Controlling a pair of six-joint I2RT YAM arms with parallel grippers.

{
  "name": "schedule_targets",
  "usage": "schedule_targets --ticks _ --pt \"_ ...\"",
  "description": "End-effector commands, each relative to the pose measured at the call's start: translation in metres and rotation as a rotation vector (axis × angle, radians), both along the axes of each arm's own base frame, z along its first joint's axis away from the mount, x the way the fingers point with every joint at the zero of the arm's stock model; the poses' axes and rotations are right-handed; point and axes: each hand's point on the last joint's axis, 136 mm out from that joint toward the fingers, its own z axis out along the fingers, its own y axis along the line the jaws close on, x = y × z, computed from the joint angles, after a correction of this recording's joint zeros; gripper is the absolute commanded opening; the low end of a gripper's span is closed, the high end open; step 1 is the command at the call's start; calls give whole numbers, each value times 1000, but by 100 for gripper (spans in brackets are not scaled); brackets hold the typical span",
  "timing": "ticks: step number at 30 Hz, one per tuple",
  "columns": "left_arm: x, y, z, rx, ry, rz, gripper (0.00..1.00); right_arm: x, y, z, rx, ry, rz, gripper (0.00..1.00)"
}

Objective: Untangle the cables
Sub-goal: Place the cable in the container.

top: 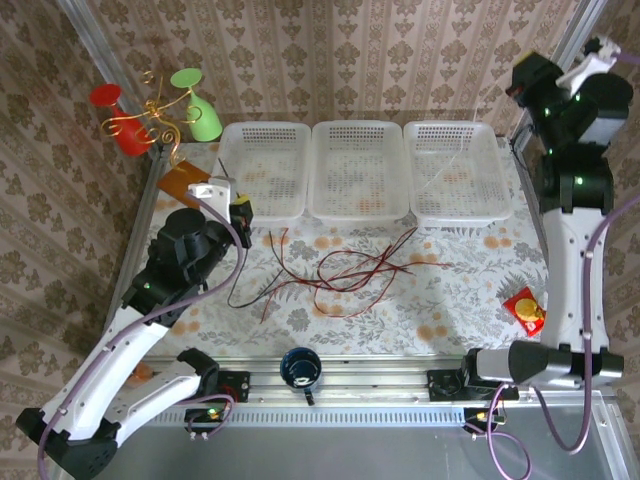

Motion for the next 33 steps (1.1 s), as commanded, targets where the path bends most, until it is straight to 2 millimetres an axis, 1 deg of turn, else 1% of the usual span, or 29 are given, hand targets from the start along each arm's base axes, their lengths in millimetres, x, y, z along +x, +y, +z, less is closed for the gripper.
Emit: schedule_targets --ticks 1,4,6,8,11,13,16,18,20,23,25,26,27,28,30,31,33 --pt "0 2 12 -27 -33 19 0 22 -6 23 -6 -62 -40 0" --pt "-1 2 12 -32 -33 23 0 49 -11 16 -10 -32 -50 0" --pt "-3 2 12 -33 -30 21 0 62 -9 12 -15 -12 -35 0" --pt "-3 2 10 -33 -25 19 0 77 -11 -7 -30 52 -37 0" --pt "-2 -1 6 -43 -17 16 0 101 -19 -69 -55 191 -69 0" --pt "-2 -3 4 -52 -12 11 0 119 -20 -117 -94 291 -82 0" --pt "-2 -7 2 -51 -7 4 0 138 -19 -189 -159 483 -127 0" --pt "-2 -8 2 -48 -5 -1 0 145 -17 -234 -200 581 -160 0" --pt "-2 -9 2 -46 -3 -4 0 148 -11 -273 -232 666 -175 0" --pt "-2 -9 3 -50 -1 -3 0 151 4 -334 -260 803 -144 0" --pt "-3 -10 1 -56 6 -4 0 152 9 -381 -292 928 -123 0" --pt "-3 -11 0 -55 8 -7 0 152 10 -400 -293 983 -114 0" --pt "-3 -12 0 -55 9 -11 0 151 10 -419 -293 1037 -105 0" --pt "-4 -13 0 -54 11 -13 0 152 10 -434 -300 1071 -90 0" --pt "-5 -14 0 -53 13 -18 0 146 11 -461 -317 1162 -64 0" --pt "-5 -15 0 -53 14 -18 0 145 11 -470 -317 1189 -51 1" --pt "-6 -15 1 -51 11 -15 0 142 12 -484 -305 1225 -28 6"
